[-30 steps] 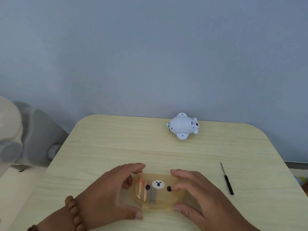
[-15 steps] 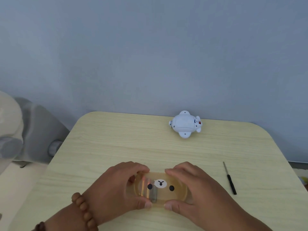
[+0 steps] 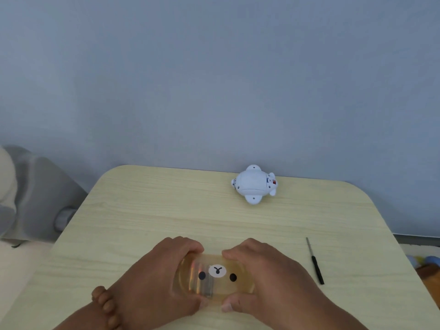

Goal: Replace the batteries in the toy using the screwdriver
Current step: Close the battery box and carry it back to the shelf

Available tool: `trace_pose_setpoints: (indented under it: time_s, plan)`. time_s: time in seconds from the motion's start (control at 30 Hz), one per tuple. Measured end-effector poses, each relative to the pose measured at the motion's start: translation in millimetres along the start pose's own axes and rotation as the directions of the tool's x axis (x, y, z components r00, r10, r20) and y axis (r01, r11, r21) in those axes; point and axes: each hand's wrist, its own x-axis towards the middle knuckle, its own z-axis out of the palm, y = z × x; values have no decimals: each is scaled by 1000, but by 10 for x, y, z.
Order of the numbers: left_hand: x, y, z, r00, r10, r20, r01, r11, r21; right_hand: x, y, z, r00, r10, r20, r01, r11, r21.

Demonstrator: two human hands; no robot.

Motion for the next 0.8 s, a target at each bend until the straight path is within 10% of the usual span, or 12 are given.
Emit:
trace_pose_setpoints:
  time_s: [0.17,0.27,0.4,0.8]
  plan:
    - [27,40,44,992,102,70,-107,991,79,-150,231,105,961,137,-239,-104,984,148]
    - [49,61,58,994,98,51,-105,981,165,-278,633,292,664,334,-669,-364,926,101]
    - [87,49,77,996,87,31,-91,978,186,-401,794,503,653,502,-567,-551,829,98]
    - [-90,355,-415,984,116,-134,-107,991,75,-511,396,186,501,561,-659,-308,827,470]
